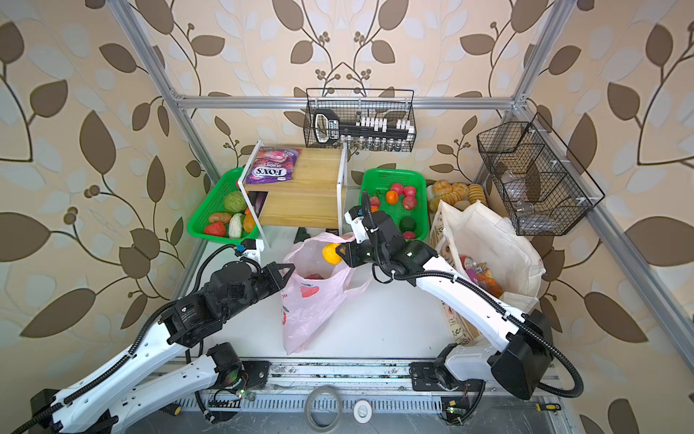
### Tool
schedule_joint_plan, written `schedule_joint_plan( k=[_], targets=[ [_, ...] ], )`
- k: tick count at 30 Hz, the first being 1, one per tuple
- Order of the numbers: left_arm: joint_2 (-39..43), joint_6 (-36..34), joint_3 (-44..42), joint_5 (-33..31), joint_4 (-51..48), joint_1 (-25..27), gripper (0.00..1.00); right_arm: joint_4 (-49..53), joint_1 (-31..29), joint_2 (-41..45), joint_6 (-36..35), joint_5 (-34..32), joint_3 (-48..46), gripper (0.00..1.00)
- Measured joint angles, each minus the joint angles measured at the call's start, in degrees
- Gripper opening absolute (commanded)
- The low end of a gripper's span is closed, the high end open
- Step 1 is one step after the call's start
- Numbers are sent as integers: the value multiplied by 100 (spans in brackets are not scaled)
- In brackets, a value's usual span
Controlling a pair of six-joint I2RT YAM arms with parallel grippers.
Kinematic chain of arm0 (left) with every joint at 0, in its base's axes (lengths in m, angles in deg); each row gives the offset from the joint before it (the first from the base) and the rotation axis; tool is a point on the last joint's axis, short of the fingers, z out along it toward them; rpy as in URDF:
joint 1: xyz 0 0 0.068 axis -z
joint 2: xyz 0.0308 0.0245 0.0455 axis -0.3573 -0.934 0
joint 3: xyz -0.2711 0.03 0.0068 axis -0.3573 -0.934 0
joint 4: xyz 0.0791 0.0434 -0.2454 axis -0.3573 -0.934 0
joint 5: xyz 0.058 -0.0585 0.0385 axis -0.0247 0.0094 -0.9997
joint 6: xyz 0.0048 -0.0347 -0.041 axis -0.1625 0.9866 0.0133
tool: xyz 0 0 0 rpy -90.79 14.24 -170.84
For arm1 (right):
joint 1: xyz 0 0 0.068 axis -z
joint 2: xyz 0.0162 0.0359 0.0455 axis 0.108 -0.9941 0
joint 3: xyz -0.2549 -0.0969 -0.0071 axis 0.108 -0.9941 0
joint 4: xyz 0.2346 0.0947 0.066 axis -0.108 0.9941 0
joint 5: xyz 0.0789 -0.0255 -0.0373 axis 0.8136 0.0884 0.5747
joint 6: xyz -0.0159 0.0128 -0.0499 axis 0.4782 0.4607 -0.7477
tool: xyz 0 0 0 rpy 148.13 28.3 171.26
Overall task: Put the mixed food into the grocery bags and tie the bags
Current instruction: 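Open the right gripper to drop the pear into the pink bag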
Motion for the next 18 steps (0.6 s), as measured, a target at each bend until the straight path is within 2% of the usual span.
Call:
schedule_joint_plan(
  k=[4, 11, 18],
  targets=[
    [-4, 72, 0, -2, 33, -37, 0, 2, -114, -4, -170, 317, 0, 57],
    [-35, 144, -2, -7, 37, -116, 0, -33, -83, 297, -282, 804, -81, 63],
    [55, 267, -144, -105, 24, -225, 0, -2, 245, 1364, -586, 1488, -623, 65]
  ],
)
